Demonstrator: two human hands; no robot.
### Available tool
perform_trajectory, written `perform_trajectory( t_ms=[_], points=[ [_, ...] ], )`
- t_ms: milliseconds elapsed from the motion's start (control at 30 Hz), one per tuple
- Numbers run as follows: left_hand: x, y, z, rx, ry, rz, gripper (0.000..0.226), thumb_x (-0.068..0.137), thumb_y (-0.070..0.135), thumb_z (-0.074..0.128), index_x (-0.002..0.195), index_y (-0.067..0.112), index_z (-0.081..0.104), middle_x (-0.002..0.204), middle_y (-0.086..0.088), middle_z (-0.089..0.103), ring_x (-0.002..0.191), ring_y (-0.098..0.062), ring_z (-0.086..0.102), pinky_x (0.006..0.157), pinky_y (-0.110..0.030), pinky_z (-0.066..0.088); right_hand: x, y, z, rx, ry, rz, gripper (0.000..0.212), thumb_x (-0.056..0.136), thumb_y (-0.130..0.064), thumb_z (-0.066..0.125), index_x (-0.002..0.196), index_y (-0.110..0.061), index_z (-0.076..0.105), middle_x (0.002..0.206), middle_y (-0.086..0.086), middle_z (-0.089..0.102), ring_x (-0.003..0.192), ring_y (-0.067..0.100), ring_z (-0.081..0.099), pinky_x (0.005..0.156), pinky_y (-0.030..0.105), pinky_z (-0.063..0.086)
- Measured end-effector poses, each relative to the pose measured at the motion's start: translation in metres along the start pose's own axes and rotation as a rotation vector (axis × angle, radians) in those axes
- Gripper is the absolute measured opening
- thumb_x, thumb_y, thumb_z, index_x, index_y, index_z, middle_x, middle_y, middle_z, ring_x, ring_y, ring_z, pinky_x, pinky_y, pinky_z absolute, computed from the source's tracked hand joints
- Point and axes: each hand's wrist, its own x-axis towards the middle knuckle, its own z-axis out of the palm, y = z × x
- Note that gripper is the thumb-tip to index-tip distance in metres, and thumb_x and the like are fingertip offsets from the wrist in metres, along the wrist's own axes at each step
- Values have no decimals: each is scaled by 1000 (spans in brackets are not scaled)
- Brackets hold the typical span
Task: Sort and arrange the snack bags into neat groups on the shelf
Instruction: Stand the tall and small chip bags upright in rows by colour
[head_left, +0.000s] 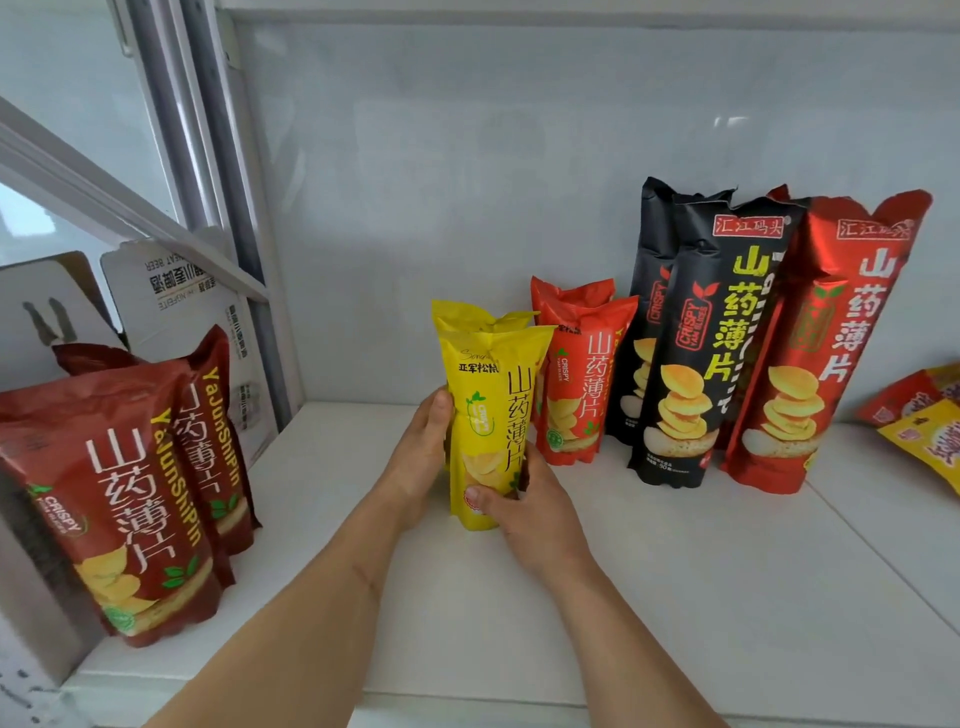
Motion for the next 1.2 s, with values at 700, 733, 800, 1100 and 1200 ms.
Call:
perform_trajectory(
  t_ms=[700,733,800,1100,1200],
  points=[
    [106,-22,-9,-153,-147,-71,76,80,82,37,130,32,64,129,3,70,123,-16,64,112,-45,43,98,28,24,-164,172,40,70,76,-38,80,136,-31,46,124,-11,57,113,7,53,93,21,42],
    [109,-24,-8,-155,-157,-70,80,77,85,39,131,31,63,131,2,69,125,-18,63,113,-46,42,100,29,24,-166,181,35,71,76,-37,80,137,-30,46,126,-11,57,114,8,53,95,22,43],
    [115,-27,-7,-163,-166,-66,82,73,87,41,131,33,64,132,2,68,126,-19,62,114,-49,41,103,30,24,-164,200,28,71,76,-35,81,138,-27,47,128,-11,57,116,7,53,98,23,43],
    [118,-29,-8,-14,-13,-103,61,85,84,34,106,45,75,117,7,75,114,-13,67,110,-45,45,106,30,23,-181,252,78,79,69,-40,84,137,-25,48,126,-11,59,113,7,55,94,21,43],
    [106,-31,-15,256,172,-120,43,100,59,42,94,28,71,110,0,74,109,-20,68,102,-43,49,97,27,24,-233,262,102,90,60,-56,78,138,-27,44,131,-9,58,120,11,56,99,30,47]
  ],
)
